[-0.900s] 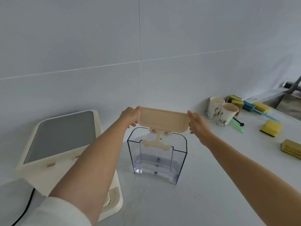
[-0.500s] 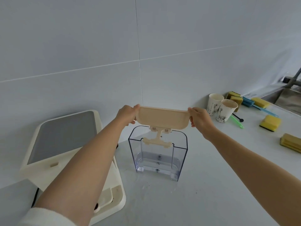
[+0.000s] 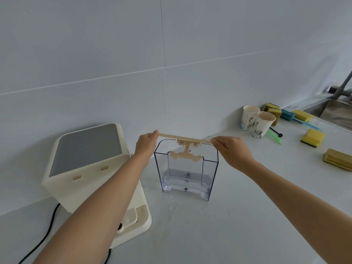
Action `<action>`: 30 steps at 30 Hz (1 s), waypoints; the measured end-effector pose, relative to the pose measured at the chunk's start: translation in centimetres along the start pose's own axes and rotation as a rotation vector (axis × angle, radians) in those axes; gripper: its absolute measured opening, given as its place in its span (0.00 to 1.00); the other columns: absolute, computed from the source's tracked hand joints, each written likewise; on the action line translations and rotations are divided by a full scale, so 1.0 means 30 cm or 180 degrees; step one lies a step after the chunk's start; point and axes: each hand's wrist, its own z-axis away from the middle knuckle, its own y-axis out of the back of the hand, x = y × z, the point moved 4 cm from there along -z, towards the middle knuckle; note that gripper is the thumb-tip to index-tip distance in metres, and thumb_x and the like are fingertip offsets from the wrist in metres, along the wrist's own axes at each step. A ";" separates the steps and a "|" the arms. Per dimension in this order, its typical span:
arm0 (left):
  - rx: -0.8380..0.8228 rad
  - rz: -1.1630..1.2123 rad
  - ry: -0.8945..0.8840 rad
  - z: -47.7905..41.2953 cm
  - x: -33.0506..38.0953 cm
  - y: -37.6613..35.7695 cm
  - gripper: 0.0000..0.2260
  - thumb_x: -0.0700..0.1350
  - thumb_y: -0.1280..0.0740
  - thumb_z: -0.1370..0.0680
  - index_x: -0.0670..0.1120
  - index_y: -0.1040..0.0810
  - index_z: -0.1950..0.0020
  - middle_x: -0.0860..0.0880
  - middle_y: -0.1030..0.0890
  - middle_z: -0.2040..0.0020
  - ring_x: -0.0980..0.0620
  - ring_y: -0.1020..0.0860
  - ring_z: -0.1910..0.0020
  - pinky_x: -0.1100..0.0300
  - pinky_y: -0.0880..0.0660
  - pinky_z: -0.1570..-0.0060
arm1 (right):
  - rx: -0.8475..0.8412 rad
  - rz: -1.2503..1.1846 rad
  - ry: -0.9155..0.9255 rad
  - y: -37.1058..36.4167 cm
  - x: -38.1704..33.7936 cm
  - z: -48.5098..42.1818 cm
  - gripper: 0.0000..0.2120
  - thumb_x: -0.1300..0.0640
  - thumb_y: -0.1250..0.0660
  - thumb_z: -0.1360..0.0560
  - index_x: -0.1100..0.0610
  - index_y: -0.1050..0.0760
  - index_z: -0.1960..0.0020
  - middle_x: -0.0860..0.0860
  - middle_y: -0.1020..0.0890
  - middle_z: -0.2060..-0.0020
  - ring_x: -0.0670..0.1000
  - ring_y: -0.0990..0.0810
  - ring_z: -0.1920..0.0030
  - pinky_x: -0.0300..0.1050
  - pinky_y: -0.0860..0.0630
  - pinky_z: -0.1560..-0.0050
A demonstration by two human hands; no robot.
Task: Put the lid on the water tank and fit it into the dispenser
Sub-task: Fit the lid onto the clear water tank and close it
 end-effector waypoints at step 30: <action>-0.0368 0.0802 0.1613 0.200 -0.160 -0.166 0.40 0.64 0.41 0.28 0.51 0.58 0.25 0.46 0.47 0.23 0.42 0.43 0.26 0.42 0.45 0.29 | -0.1168 -0.1201 -0.1328 -0.122 0.043 -0.060 0.29 0.45 0.44 0.24 0.54 0.48 0.28 0.60 0.35 0.31 0.59 0.35 0.33 0.52 0.38 0.34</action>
